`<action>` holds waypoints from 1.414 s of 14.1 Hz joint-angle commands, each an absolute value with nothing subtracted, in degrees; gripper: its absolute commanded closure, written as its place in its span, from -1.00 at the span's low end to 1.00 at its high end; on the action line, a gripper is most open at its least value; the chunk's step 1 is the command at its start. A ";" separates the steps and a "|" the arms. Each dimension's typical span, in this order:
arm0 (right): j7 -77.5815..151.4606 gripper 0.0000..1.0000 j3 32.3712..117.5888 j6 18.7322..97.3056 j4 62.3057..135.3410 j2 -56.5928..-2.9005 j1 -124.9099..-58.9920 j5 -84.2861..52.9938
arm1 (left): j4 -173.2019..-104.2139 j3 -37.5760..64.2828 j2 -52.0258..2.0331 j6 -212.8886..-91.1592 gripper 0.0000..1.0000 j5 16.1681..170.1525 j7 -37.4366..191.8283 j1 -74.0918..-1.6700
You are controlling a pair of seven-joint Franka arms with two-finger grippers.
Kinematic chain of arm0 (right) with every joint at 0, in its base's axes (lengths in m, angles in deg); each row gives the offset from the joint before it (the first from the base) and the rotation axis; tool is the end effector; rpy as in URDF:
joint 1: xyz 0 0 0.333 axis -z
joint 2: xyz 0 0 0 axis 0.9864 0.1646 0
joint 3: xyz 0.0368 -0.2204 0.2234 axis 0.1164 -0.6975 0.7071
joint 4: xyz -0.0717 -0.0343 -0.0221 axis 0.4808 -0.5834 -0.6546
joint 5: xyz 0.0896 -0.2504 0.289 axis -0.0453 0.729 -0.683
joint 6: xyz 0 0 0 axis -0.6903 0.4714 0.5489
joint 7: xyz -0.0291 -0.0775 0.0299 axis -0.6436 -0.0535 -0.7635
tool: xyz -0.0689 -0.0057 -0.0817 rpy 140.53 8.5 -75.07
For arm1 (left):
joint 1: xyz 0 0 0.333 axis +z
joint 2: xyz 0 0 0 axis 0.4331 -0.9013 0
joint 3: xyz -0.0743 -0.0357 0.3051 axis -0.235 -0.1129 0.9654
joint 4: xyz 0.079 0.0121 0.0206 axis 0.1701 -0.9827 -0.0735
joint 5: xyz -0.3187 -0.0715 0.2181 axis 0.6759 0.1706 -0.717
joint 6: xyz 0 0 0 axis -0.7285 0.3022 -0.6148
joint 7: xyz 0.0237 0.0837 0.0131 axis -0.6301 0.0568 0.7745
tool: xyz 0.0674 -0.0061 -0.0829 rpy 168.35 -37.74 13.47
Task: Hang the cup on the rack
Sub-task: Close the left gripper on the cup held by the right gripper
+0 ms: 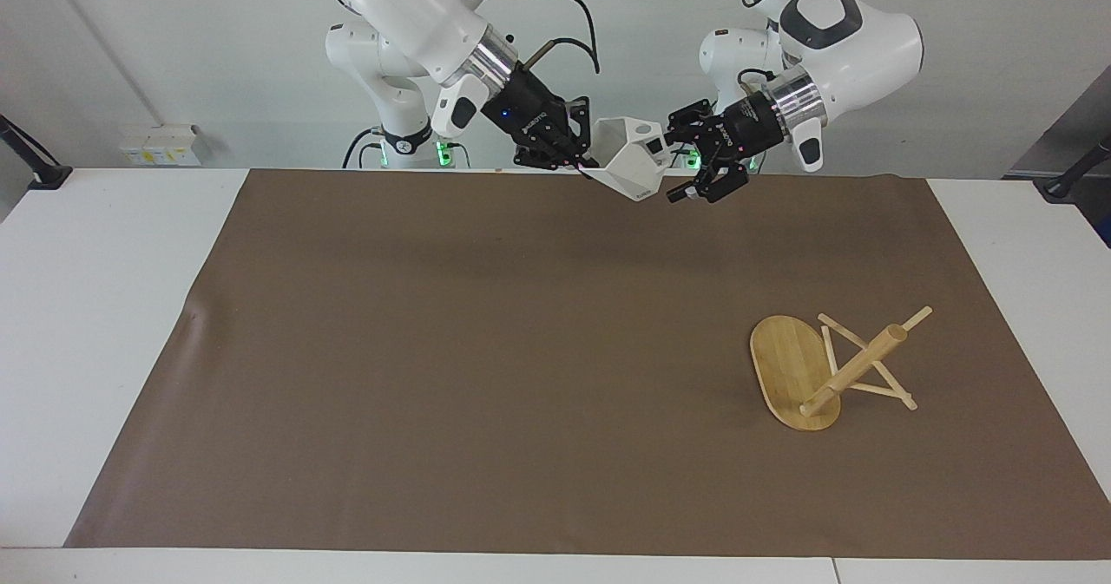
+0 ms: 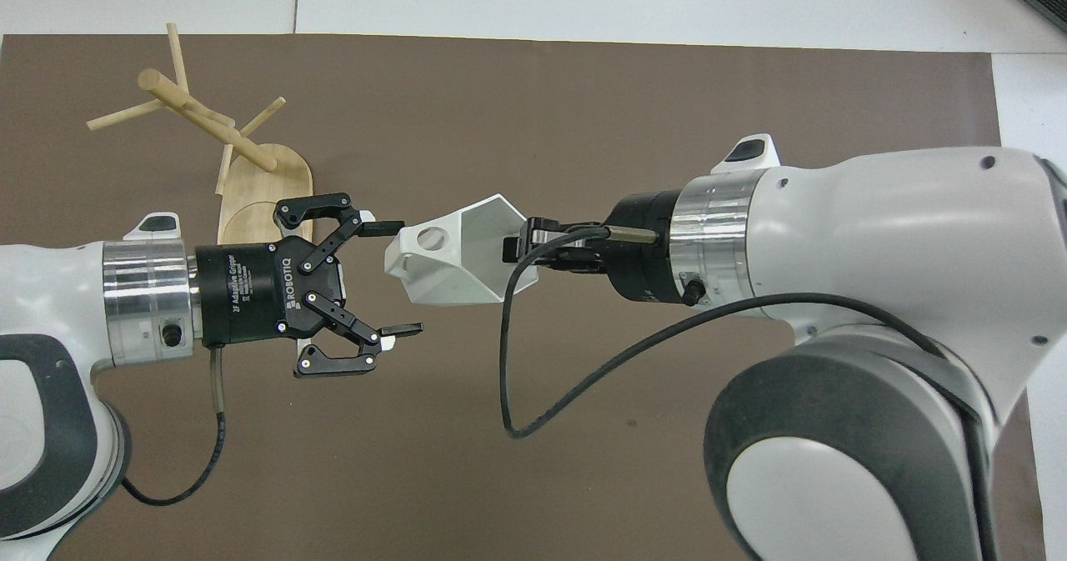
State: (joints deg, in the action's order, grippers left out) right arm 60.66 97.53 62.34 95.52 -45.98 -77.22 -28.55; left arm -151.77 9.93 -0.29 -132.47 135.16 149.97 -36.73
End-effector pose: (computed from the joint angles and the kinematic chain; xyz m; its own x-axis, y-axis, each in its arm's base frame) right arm 0.5170 0.2945 0.6153 0.9925 -0.1118 0.0494 -0.0434 -0.7002 -0.7126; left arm 0.4680 -0.2026 0.5635 -0.1119 0.4808 -0.8697 0.9883 0.1453 -0.0468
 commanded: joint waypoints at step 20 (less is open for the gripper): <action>61.72 1.00 98.28 63.56 95.79 -45.79 -76.83 -30.58 | -150.54 9.17 -1.75 -137.66 -0.58 135.79 152.37 -39.73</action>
